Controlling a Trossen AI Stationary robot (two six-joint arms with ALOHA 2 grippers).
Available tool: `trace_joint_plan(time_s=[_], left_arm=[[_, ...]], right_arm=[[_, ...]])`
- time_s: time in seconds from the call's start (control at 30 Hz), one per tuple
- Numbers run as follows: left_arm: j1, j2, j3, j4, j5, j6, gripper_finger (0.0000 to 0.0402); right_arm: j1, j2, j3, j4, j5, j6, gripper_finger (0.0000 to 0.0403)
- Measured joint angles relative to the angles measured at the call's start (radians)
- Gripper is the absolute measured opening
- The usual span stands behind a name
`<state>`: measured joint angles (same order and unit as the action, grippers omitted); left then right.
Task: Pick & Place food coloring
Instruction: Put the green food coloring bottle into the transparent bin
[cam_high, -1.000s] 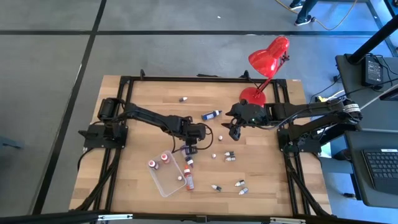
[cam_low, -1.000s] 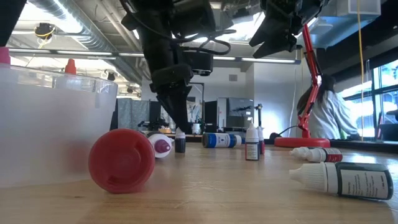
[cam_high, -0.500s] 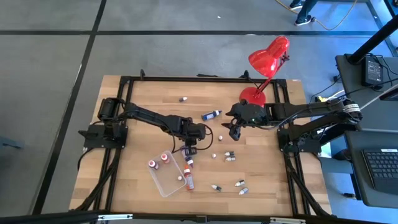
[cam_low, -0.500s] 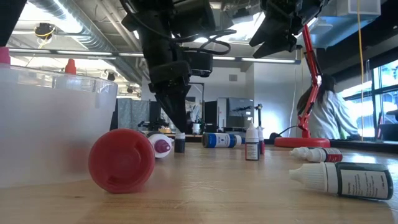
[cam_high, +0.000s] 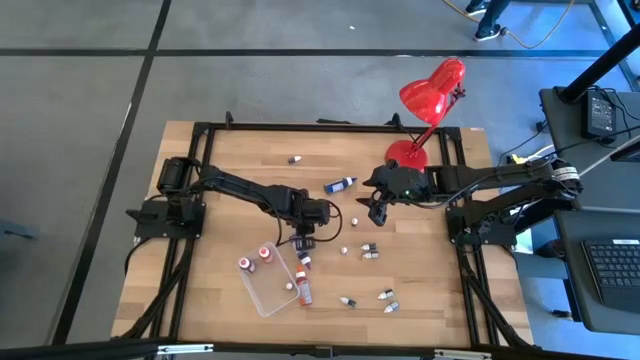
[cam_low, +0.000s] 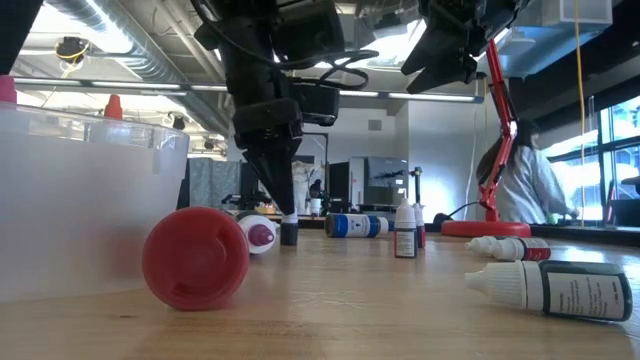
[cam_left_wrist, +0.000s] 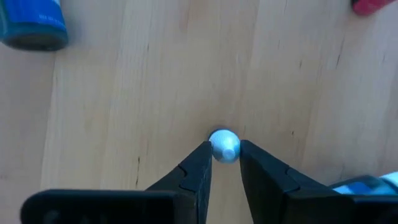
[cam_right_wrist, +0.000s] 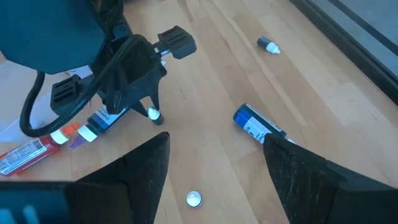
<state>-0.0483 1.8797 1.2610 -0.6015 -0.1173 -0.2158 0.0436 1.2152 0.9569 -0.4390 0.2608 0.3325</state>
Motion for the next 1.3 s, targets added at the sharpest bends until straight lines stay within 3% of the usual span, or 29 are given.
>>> trace_joint_plan(time_s=[0.53, 0.8, 1.13, 1.3], left_arm=[[-0.017, -0.037, 0.004, -0.002, 0.012, -0.009, 0.0040], [-0.115, -0.123, 0.139, -0.080, -0.009, -0.104, 0.0041], [-0.376, -0.144, 0.197, -0.174, -0.022, -0.557, 0.0043], [-0.514, -0.144, 0.168, -0.179, -0.121, -0.864, 0.0042]], right_arm=[[0.000, 0.000, 0.000, 0.000, 0.000, 0.000, 0.0262], [0.000, 0.000, 0.000, -0.002, 0.000, -0.006, 0.0262], [0.000, 0.001, 0.000, -0.010, -0.010, -0.027, 0.0262], [0.000, 0.001, 0.000, -0.009, -0.027, -0.051, 0.0262]])
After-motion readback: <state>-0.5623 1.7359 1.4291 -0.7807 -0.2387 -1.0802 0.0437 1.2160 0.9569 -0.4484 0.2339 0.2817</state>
